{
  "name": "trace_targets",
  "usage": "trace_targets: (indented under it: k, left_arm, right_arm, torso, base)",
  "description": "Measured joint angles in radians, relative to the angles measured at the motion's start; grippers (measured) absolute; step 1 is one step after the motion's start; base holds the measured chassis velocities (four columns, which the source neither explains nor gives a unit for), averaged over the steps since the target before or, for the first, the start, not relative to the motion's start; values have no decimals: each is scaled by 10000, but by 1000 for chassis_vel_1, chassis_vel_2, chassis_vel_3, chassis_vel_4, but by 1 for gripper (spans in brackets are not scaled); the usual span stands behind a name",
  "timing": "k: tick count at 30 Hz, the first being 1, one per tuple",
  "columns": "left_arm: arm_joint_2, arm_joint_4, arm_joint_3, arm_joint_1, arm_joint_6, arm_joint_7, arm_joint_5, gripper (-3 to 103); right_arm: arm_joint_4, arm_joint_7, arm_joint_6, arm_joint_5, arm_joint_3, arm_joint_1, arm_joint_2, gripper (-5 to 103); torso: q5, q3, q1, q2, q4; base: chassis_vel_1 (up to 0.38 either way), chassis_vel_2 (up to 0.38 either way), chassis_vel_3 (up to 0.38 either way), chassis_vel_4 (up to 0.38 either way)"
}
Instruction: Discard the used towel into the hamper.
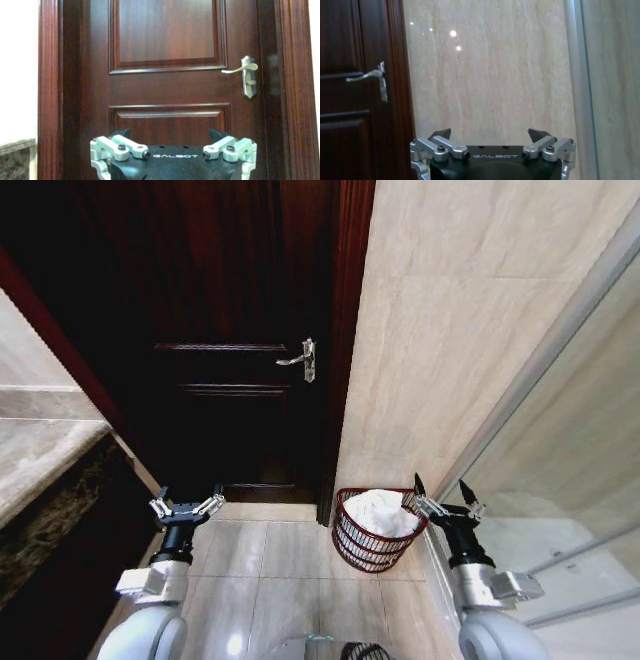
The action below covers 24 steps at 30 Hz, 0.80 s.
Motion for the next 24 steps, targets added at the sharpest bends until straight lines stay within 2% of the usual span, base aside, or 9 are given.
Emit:
trace_targets:
  k: [24]
  left_arm:
    - [-2,29,-18,50,-68,79,-167,100]
  right_arm:
    - [-49,-180,242,292,290,-202,-99,100]
  torso:
    - [0,572,421,992,0]
  base:
    - [0,0,0,0]
